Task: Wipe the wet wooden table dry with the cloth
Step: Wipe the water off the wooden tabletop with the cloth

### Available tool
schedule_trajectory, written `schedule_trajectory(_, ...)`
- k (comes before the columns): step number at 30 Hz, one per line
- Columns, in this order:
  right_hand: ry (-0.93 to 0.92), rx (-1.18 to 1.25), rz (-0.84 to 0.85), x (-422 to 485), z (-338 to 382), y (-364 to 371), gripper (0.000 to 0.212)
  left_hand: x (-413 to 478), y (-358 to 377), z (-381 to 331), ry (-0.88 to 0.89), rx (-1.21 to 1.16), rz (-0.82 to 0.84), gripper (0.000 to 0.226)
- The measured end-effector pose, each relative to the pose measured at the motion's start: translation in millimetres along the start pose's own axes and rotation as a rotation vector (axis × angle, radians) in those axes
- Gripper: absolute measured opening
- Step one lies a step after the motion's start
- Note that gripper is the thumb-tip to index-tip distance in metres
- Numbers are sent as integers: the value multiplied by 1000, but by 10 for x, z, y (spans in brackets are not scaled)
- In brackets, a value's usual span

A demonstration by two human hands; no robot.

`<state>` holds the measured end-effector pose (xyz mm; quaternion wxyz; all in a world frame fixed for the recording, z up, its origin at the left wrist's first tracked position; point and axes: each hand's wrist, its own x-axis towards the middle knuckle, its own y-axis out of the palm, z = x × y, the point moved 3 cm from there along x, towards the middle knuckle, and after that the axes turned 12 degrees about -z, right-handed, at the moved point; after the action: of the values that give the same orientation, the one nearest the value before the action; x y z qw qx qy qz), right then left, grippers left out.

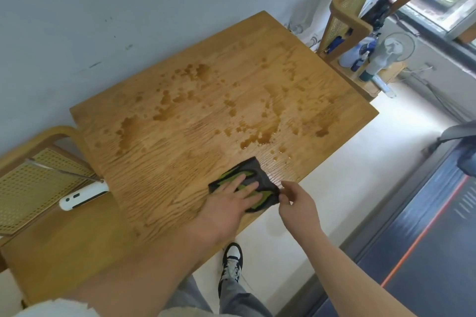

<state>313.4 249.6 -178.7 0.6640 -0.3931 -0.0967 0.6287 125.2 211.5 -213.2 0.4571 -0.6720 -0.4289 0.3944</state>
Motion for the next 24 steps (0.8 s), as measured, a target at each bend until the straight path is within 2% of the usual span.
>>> schedule_trajectory(2, -17, -11, -31, -110, 4, 16, 24, 177, -86, -23, -54, -8, 38, 65)
schedule_trajectory(6, -55, -41, -46, -239, 93, 97, 45, -175, 26, -320, -167, -4, -24, 77)
schedule_trajectory(8, -86, -124, 34, -256, 182, 155, 42, -561, 190, -289, -103, 6, -36, 78)
schedule_trajectory(10, -104, -192, 136, -306, 346, 220, 42, -887, 204, -16, 15, -7, -77, 66)
schedule_trajectory(12, -133, -191, 234, -385, 540, 307, 50, -1134, 122, 433, 22, -2, -91, 57)
schedule_trajectory(14, -172, -179, 319, -452, 728, 439, 56, -1314, 21, 921, -142, -14, -124, 64)
schedule_trajectory(16, -213, -227, 383, -485, 885, 619, 53, -1452, -56, 1225, -463, -60, -185, 69)
schedule_trajectory(18, -263, -292, 414, -488, 1002, 819, 52, -1484, -44, 1158, -690, -84, -218, 74)
schedule_trajectory(19, -286, -321, 424, -483, 1048, 912, 54, -1471, -1, 1027, -739, -87, -221, 77)
schedule_trajectory(21, -329, -361, 443, -472, 1138, 1080, 57, -1473, 81, 753, -663, -104, -258, 85)
schedule_trajectory(24, -350, -409, 489, -466, 1328, 1275, 65, -1607, 128, 939, -290, -69, -221, 88)
